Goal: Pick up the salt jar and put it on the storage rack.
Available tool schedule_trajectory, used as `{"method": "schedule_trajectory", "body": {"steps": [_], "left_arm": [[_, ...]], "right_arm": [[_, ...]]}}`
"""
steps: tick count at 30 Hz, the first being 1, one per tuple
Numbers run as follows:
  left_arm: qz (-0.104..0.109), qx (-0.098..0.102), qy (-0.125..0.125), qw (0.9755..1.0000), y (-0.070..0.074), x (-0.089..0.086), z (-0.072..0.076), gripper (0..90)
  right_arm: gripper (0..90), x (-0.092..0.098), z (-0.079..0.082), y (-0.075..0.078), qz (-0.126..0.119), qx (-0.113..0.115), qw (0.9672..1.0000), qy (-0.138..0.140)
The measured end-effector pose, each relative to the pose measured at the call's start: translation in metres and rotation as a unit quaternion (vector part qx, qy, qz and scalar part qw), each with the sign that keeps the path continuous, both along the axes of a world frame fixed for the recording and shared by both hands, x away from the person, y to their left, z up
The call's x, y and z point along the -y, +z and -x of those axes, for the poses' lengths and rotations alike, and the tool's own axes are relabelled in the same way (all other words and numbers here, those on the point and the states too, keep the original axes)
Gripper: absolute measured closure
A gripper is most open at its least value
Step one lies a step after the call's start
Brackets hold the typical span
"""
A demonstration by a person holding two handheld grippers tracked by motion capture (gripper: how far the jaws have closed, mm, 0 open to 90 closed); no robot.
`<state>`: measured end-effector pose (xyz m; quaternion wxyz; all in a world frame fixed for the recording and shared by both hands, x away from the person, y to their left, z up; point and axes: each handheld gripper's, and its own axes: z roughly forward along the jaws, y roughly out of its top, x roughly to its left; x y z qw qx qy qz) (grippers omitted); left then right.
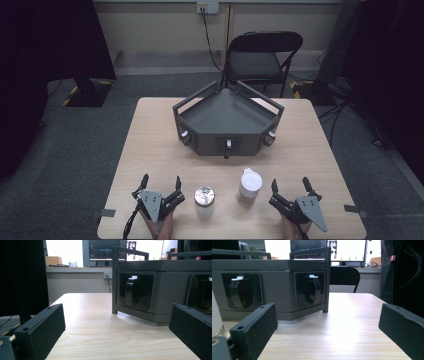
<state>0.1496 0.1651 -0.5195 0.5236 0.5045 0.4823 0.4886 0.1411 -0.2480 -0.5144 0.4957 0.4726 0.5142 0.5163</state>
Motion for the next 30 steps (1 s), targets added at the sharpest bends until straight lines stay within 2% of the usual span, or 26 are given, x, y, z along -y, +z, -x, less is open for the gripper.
{"method": "schedule_trajectory", "body": {"steps": [5,7,21,25,30], "left_arm": [[0.0,0.0,0.0,1.0,0.0,-0.0001,0.0001,0.0],[0.0,0.0,-0.008,1.0,-0.0002,-0.0024,0.0001,0.0],[0.003,0.0,-0.009,1.0,0.0002,-0.0022,-0.0007,0.1],[-0.002,-0.004,-0.014,0.9999,0.0015,-0.0014,-0.0011,0.1],[0.01,-0.017,-0.022,0.9996,0.0074,-0.0063,-0.0001,0.0]], "right_arm": [[0.7,-0.0001,0.0005,-0.0009,-0.002,0.002,1.0,-0.001],[0.7,-0.0001,0.0005,-0.0009,-0.003,0.002,1.0,-0.001],[0.7,-0.0004,0.0006,-0.001,-0.003,0.002,1.0,-0.002],[0.7,-0.0004,0.0006,-0.001,-0.003,0.003,1.0,-0.002],[0.7,-0.0007,0.0008,-0.001,-0.003,0.003,1.0,-0.003]]}}
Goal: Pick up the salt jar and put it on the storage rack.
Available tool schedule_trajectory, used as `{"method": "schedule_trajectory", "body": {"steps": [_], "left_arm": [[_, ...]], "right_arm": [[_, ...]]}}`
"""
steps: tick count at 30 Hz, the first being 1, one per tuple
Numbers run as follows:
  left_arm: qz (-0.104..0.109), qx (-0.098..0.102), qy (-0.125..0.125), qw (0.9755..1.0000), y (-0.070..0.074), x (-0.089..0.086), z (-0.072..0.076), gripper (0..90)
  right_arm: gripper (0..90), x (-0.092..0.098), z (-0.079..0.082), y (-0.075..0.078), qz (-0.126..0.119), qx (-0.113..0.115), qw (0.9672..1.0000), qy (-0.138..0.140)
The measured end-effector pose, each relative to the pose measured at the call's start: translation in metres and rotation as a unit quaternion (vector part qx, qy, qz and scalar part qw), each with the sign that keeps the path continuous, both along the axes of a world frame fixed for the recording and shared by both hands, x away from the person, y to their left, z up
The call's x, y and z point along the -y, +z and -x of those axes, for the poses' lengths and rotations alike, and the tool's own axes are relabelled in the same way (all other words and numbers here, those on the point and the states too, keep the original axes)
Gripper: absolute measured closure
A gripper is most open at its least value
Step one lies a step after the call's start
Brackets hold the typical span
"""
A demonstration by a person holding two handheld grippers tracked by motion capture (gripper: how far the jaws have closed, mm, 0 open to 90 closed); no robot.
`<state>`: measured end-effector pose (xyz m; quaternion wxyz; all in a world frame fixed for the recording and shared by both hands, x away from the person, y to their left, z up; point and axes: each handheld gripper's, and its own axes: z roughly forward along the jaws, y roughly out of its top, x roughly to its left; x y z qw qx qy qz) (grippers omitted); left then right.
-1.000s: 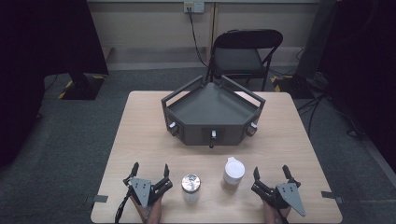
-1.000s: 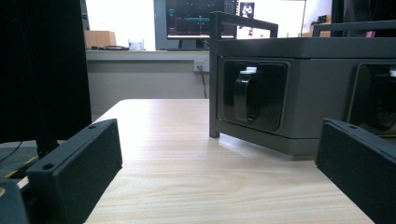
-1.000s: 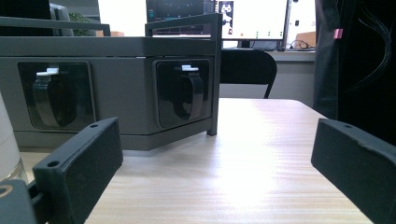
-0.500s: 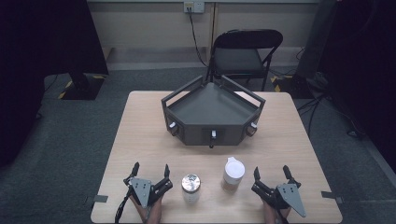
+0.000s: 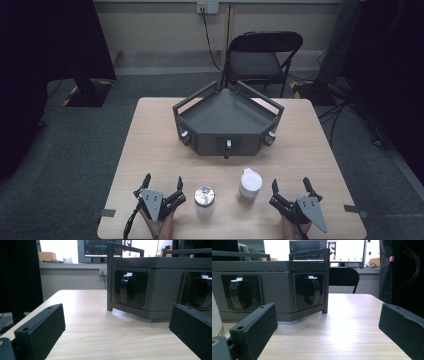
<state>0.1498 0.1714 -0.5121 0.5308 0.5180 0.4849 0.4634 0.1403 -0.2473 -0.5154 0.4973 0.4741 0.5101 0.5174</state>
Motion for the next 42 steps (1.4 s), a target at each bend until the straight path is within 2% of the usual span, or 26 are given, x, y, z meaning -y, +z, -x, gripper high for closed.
{"method": "schedule_trajectory", "body": {"steps": [10,16,20,24,31,35,42], "left_arm": [[0.021,-0.007,-0.025,0.9994,0.02,-0.001,0.008,0.1],[0.021,0.009,-0.044,0.9988,0.035,0.002,0.018,0.0],[0.03,0.017,-0.064,0.9974,0.043,0.0,0.023,0.0],[0.035,0.008,-0.088,0.9954,0.051,0.0,0.027,0.1],[0.019,0.019,-0.127,0.9916,0.051,0.009,0.03,0.4],[0.003,0.022,-0.137,0.9904,0.049,0.017,0.033,0.0],[-0.003,0.009,-0.154,0.9881,0.04,0.025,0.034,0.0]], "right_arm": [[0.7,0.0,0.0,0.0,0.0,0.0,1.0,0.001],[0.7,0.0,0.0,0.0,0.0,0.0,1.0,0.0],[0.7,0.0,0.0,0.0,0.0,0.0,1.0,0.0],[0.7,0.0,0.0,0.0,0.0,0.0,1.0,-0.002],[0.7,-0.001,0.0,0.0,0.0,0.0,1.0,-0.002],[0.7,-0.001,0.0,0.0,0.0,0.0,1.0,-0.003],[0.7,-0.001,0.0,0.0,0.0,0.0,1.0,-0.003]]}}
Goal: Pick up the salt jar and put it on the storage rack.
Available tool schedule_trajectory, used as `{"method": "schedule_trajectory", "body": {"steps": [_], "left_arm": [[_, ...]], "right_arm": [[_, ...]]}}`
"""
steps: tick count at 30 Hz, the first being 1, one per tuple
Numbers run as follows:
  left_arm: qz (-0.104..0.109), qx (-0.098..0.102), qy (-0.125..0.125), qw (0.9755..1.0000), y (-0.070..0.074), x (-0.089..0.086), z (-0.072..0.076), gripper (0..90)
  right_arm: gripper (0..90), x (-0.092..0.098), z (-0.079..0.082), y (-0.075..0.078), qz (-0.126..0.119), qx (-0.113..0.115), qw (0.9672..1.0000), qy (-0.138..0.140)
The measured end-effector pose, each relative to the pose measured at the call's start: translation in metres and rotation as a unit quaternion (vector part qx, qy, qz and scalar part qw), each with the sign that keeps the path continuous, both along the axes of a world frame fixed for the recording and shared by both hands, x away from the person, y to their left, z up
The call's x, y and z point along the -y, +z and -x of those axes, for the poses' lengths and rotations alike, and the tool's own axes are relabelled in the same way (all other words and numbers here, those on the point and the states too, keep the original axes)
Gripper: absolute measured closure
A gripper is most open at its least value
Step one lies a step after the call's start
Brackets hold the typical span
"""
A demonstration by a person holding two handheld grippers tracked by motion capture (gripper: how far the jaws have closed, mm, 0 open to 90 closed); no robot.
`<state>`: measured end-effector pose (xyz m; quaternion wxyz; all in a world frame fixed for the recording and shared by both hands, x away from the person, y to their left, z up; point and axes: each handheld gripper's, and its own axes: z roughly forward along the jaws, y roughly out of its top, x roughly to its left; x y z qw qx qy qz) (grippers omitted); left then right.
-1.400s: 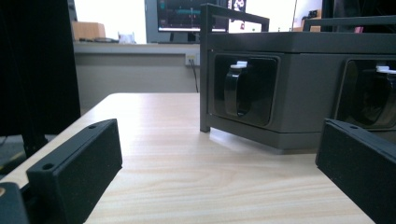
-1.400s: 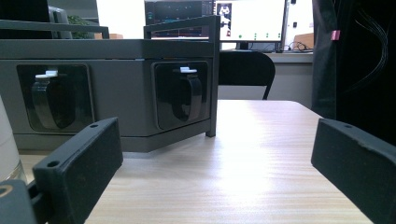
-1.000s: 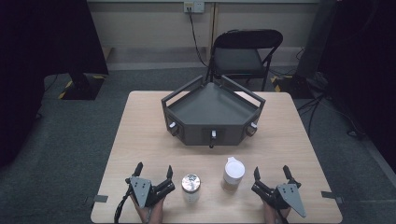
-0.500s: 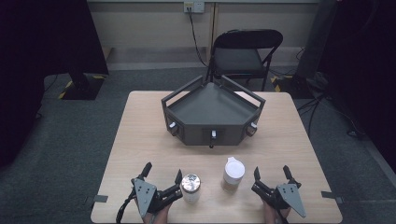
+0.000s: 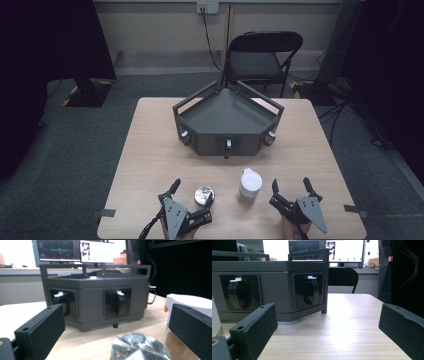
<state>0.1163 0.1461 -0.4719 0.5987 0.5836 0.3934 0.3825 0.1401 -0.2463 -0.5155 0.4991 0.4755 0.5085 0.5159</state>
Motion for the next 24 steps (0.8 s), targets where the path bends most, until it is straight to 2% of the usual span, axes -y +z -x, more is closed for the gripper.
{"method": "schedule_trajectory", "body": {"steps": [8,12,19,24], "left_arm": [[0.003,0.005,-0.002,1.0,-0.013,0.012,0.003,0.7],[0.001,0.004,0.002,1.0,-0.019,0.016,0.005,3.7],[-0.008,-0.009,0.011,0.9999,-0.027,0.019,0.006,9.3],[-0.012,-0.016,0.002,0.9998,-0.029,0.019,0.006,14.6]], "right_arm": [[0.7,0.0,0.0,0.0,0.0,0.0,1.0,0.0],[0.7,0.0,0.0,0.0,0.0,0.0,1.0,0.0],[0.7,0.0,0.0,0.0,0.0,0.001,1.0,0.0],[0.7,0.0,0.0,0.0,0.0,0.0,1.0,0.0]]}}
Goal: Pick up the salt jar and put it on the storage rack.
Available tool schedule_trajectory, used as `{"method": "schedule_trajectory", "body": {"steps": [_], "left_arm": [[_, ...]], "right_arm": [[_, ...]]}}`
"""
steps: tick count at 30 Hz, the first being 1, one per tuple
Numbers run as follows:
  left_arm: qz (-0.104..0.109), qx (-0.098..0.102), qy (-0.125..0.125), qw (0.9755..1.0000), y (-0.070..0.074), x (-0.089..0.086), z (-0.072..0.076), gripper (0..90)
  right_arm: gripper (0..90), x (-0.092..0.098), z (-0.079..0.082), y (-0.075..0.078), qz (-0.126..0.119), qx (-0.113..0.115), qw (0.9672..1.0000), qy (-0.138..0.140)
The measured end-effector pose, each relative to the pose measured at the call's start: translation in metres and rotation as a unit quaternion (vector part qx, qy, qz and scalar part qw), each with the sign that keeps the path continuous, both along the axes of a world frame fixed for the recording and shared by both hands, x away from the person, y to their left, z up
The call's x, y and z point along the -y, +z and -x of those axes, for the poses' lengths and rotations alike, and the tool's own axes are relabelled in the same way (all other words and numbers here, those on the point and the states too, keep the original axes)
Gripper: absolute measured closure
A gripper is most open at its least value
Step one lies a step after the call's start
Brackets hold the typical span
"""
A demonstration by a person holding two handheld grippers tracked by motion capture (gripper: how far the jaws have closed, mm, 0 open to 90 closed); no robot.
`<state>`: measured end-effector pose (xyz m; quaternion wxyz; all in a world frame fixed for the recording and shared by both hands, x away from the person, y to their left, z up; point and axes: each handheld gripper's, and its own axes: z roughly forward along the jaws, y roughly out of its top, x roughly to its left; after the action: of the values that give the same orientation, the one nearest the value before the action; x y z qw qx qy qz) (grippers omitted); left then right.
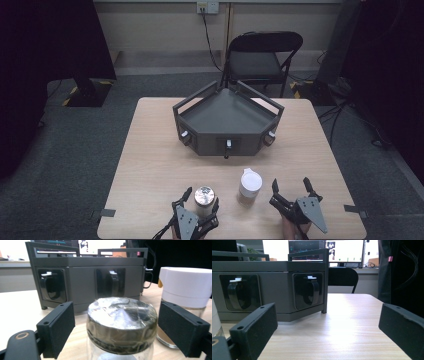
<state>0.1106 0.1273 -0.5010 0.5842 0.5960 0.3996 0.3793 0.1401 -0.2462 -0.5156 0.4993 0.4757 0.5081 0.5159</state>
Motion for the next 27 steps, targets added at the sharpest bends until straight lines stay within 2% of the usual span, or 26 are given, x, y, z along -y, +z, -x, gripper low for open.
{"method": "schedule_trajectory", "body": {"steps": [8,13,19,27], "left_arm": [[0.004,-0.004,-0.01,0.9999,-0.0004,-0.0014,-0.0011,23.0],[-0.001,-0.007,-0.014,0.9999,0.0008,-0.0029,-0.0021,28.2],[-0.001,-0.005,-0.015,0.9999,-0.0001,-0.005,-0.0024,32.5],[-0.003,-0.006,-0.013,0.9999,0.0005,-0.0046,-0.0021,33.9]], "right_arm": [[0.7,-0.0001,0.0,0.0,0.0,0.0,1.0,0.0],[0.7,-0.0001,0.0,0.0,0.0,0.0,1.0,0.0],[0.7,-0.0001,0.0,0.0,0.0,0.0,1.0,0.0],[0.7,-0.0001,0.0,0.0,0.0,0.0,1.0,0.0]]}}
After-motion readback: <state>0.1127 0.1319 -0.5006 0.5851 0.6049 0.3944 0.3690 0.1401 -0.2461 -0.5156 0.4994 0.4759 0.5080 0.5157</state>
